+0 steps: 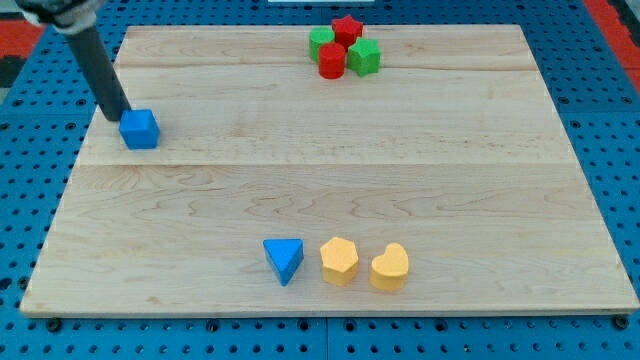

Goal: Move the blue cube to top of the yellow hexagon

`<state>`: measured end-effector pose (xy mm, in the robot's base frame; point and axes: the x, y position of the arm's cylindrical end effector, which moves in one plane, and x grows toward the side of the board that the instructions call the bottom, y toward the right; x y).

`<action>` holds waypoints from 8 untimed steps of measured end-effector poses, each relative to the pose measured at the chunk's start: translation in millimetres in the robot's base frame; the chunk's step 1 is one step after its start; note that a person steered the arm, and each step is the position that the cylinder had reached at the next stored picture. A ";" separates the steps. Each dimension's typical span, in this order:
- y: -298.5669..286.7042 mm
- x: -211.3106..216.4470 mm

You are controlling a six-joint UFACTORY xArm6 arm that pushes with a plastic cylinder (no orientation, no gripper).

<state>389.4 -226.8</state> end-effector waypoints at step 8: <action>69.1 19.7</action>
<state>409.1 -157.7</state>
